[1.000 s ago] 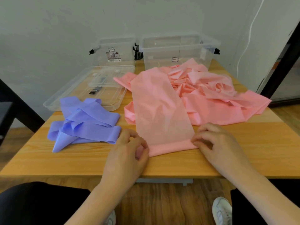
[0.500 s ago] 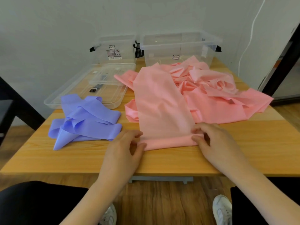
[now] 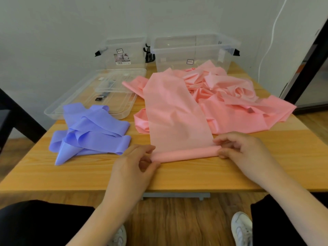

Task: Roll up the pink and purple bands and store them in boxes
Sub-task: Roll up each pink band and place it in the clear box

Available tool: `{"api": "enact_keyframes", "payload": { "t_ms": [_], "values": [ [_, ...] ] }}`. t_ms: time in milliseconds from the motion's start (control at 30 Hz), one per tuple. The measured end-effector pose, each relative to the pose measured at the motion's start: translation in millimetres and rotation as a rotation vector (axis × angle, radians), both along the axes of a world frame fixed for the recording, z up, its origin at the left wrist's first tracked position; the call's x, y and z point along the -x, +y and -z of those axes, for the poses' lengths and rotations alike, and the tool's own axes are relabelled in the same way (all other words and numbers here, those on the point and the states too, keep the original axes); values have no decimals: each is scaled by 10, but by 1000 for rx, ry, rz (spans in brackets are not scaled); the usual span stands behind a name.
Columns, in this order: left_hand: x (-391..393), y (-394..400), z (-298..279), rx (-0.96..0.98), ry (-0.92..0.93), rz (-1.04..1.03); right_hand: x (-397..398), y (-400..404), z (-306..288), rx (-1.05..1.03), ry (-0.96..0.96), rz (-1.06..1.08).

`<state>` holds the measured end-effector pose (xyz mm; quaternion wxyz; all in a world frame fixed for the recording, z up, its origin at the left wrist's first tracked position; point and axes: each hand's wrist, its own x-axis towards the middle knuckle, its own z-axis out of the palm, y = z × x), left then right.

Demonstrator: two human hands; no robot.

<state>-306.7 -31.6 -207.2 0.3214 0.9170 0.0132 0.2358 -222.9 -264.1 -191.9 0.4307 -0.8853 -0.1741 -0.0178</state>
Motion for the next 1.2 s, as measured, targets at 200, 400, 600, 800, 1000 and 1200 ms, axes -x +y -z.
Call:
{"api": "enact_keyframes", "payload": {
  "t_ms": [200, 400, 600, 800, 1000, 1200],
  "values": [
    [-22, 61, 7, 70, -2, -69, -53, -53, -22, -29, 53, 54],
    [1, 24, -1, 78, 12, -49, -54, -49, -18, -79, 94, 41],
    [-19, 33, 27, 13, 42, 6, -49, -11, 39, 28, -3, -5],
    [-31, 60, 22, -33, 25, 14, -13, 11, -2, 104, -81, -82],
    [-4, -8, -25, 28, 92, -2, 55, 79, 29, 55, 12, -56],
    [-1, 15, 21, -183, 32, 21, 74, 116, 101, 168, -151, 7]
  ]
}}
